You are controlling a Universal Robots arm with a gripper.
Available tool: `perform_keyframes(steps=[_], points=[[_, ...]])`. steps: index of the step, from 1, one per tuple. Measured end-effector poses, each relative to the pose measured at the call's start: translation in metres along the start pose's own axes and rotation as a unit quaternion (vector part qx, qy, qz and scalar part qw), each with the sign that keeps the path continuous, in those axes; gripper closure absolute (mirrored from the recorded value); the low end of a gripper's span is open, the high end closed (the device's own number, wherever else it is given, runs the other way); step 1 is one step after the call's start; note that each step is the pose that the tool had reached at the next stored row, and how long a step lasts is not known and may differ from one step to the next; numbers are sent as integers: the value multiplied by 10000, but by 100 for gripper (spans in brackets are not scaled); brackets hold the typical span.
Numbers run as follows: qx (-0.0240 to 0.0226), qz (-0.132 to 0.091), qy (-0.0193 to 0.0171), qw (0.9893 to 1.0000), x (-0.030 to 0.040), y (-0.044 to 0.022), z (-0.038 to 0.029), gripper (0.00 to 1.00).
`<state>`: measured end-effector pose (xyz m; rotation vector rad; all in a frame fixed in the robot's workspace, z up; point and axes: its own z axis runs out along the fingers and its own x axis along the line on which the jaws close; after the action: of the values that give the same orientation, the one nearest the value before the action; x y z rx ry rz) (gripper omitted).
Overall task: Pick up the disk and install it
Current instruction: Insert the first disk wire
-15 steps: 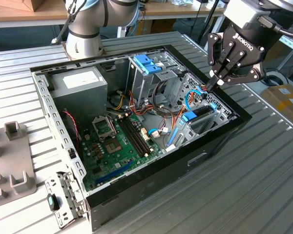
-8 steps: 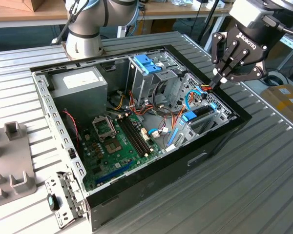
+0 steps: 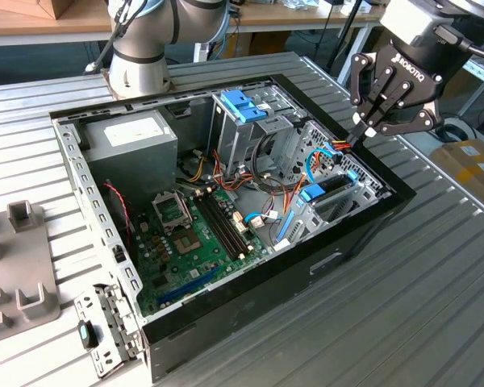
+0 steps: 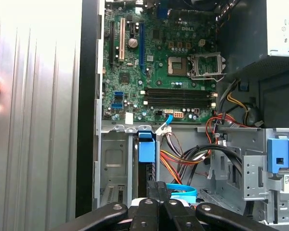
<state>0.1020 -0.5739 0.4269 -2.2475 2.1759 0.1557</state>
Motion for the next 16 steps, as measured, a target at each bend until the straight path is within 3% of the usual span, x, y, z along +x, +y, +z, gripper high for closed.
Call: perform_keyframes(steps=[16], points=[[0, -1, 0, 10000, -1, -102, 15, 90]])
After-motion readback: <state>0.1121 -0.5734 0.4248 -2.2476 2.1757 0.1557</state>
